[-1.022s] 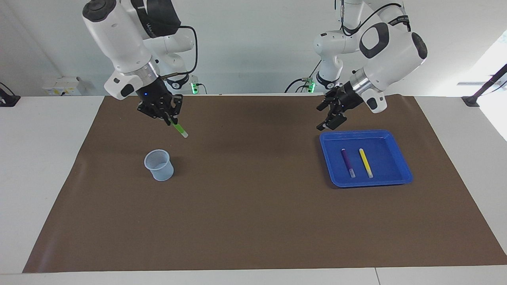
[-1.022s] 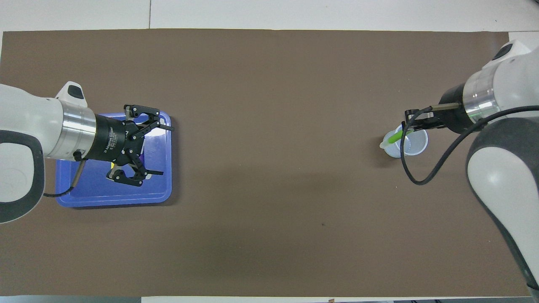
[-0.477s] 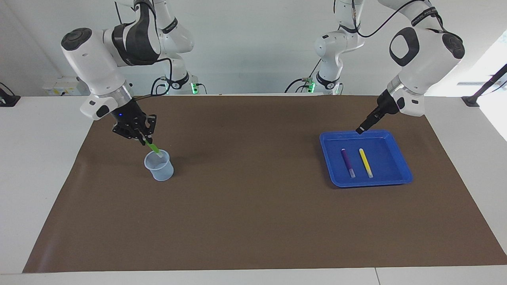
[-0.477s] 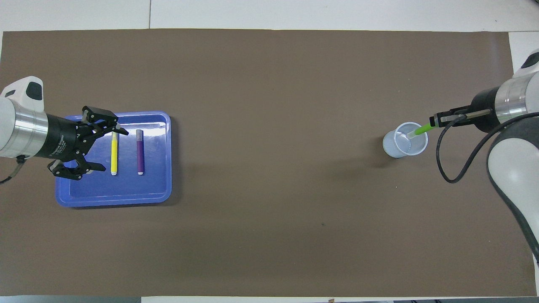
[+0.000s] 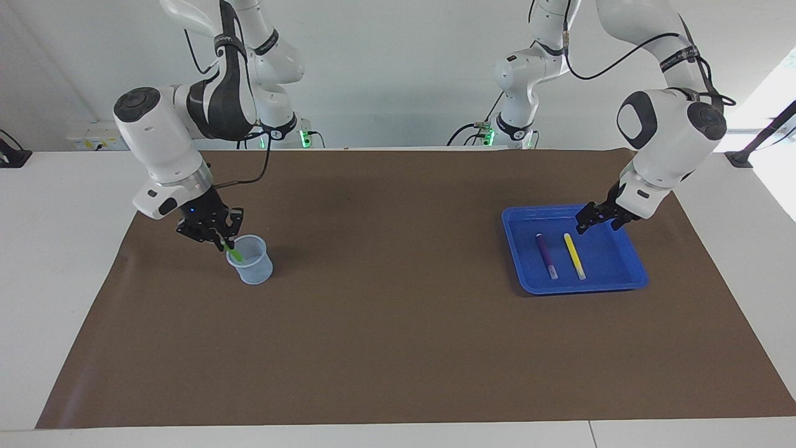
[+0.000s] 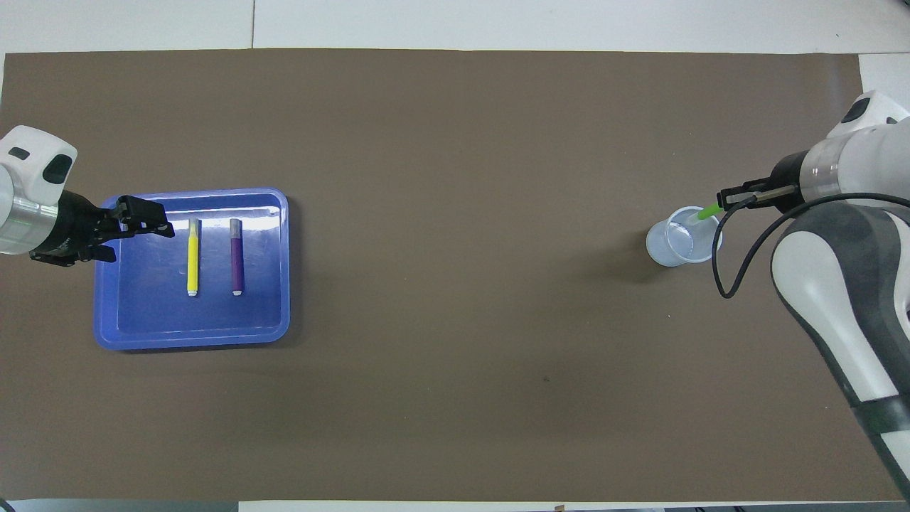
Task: Transfer and insert pens with both arms
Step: 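Grasp the yellow pen with the left gripper while the right gripper releases, then lift the yellow pen toward the right gripper with the left gripper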
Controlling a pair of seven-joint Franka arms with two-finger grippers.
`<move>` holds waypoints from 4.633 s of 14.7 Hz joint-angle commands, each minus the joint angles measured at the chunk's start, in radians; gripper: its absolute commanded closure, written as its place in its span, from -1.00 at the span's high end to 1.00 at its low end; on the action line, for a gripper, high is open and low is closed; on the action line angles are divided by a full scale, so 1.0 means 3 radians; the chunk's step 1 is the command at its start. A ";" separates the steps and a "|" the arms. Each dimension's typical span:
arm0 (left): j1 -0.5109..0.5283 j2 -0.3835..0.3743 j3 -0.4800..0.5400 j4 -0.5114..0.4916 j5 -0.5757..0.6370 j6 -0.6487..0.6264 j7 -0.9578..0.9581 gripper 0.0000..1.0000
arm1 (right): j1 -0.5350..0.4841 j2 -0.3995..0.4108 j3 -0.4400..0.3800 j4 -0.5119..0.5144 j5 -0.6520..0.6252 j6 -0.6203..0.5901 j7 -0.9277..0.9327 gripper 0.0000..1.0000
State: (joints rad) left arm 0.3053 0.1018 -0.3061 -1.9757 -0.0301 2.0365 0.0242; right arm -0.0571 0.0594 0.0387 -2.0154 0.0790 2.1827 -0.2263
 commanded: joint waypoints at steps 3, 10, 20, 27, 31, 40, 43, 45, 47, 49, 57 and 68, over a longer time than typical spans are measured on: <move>0.0000 0.0192 -0.0013 -0.0266 0.0279 0.0533 0.0364 0.98 | -0.0055 -0.0060 0.0040 -0.0379 -0.0079 0.0348 -0.0089 -1.00; -0.0010 0.0376 -0.0013 -0.0532 0.0535 0.1014 0.0334 0.80 | -0.0050 -0.0055 0.0040 -0.0486 -0.0248 0.0451 -0.0084 -1.00; -0.0020 0.0479 -0.0002 -0.0547 0.0566 0.1101 0.0247 0.43 | -0.0050 -0.0147 0.0040 -0.0109 -0.0233 0.0298 0.0013 1.00; 0.0000 0.0484 -0.0002 -0.0537 0.0576 0.1101 0.0221 -1.00 | 0.0006 -0.0188 0.0060 0.0888 -0.0238 -0.1020 0.0641 1.00; 0.0015 0.0499 -0.0008 -0.0507 0.0576 0.1091 0.0216 -1.00 | 0.0261 -0.0173 0.0065 0.1196 -0.0309 -0.1492 0.1004 1.00; -0.0031 0.0494 -0.0018 0.0208 0.0484 0.0055 0.0191 -1.00 | 0.0349 -0.0244 0.0030 0.1451 -0.0361 -0.1963 0.1097 1.00; -0.0061 0.0469 -0.0038 0.0576 0.0168 -0.0492 -0.0034 -1.00 | 0.0313 -0.0270 0.0009 0.1451 -0.0356 -0.1978 0.1097 1.00; -0.0158 0.0458 -0.0038 0.0893 -0.0118 -0.0906 -0.0472 -1.00 | 0.0282 -0.0270 0.0019 0.1472 -0.0361 -0.2024 0.1097 1.00; -0.0225 0.0453 -0.0043 0.1124 -0.0481 -0.1188 -0.1029 -1.00 | 0.0277 -0.0229 0.0024 0.1594 -0.0356 -0.2126 0.1097 1.00; -0.0245 0.0407 -0.0064 0.1267 -0.0874 -0.1373 -0.1677 -1.00 | 0.0262 -0.0219 0.0025 0.1625 -0.0356 -0.2147 0.1097 1.00; -0.0271 0.0095 -0.0513 0.1212 -0.1975 -0.1144 -0.4221 -1.00 | 0.0272 -0.0213 0.0030 0.1641 -0.0295 -0.2178 0.1107 1.00; -0.1037 -0.0472 -0.0590 0.0139 -0.3391 0.0174 -0.5531 -1.00 | 0.0630 -0.0137 0.0076 0.1676 0.1122 -0.1610 0.2262 1.00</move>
State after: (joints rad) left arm 0.0357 0.0442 -0.4933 -1.8233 -0.9683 1.9989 -1.6111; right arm 0.1033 0.0000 0.0559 -1.5276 0.3854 1.6732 0.4092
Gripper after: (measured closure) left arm 0.833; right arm 0.000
